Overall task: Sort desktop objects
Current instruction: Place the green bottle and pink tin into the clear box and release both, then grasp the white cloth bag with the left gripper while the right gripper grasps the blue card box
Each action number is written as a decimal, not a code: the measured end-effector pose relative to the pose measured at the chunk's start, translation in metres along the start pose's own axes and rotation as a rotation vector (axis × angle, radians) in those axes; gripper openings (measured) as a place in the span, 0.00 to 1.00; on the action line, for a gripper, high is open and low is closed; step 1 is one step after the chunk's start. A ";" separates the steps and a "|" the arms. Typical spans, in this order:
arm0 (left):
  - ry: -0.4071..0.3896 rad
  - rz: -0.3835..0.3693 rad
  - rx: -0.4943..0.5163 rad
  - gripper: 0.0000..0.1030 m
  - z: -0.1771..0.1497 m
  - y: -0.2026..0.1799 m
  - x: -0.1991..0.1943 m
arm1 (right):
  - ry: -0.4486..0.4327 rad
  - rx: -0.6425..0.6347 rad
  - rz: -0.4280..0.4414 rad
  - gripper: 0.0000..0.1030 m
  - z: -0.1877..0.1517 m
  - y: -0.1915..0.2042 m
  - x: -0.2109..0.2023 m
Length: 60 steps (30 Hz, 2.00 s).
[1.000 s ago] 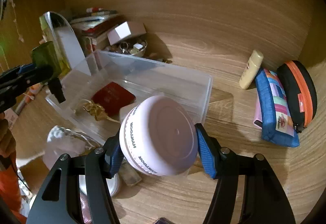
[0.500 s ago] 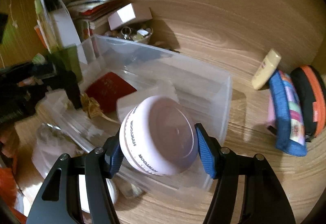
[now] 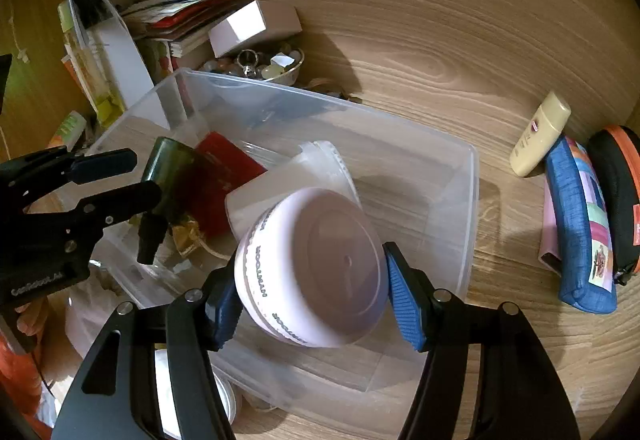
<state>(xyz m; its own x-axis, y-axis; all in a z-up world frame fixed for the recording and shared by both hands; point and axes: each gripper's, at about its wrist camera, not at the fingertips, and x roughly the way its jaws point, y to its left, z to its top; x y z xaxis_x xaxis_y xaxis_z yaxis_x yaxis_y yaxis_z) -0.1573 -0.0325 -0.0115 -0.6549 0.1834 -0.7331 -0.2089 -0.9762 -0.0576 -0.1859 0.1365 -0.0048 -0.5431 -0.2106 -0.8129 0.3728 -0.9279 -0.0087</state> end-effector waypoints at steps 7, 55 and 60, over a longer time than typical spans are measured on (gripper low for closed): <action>-0.038 0.033 0.035 0.70 0.000 -0.008 -0.004 | -0.020 -0.011 -0.040 0.67 -0.001 0.003 -0.006; 0.109 0.035 -0.002 0.94 -0.094 -0.017 -0.041 | -0.025 0.167 -0.097 0.79 -0.141 -0.029 -0.075; 0.123 0.023 0.013 0.94 -0.093 -0.026 -0.032 | -0.007 0.153 -0.077 0.79 -0.148 -0.022 -0.068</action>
<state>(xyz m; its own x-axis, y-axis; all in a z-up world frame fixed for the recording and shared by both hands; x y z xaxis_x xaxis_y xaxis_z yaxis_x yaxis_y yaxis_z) -0.0635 -0.0236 -0.0495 -0.5655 0.1442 -0.8120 -0.2044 -0.9784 -0.0314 -0.0455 0.2171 -0.0354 -0.5712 -0.1388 -0.8090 0.2113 -0.9772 0.0184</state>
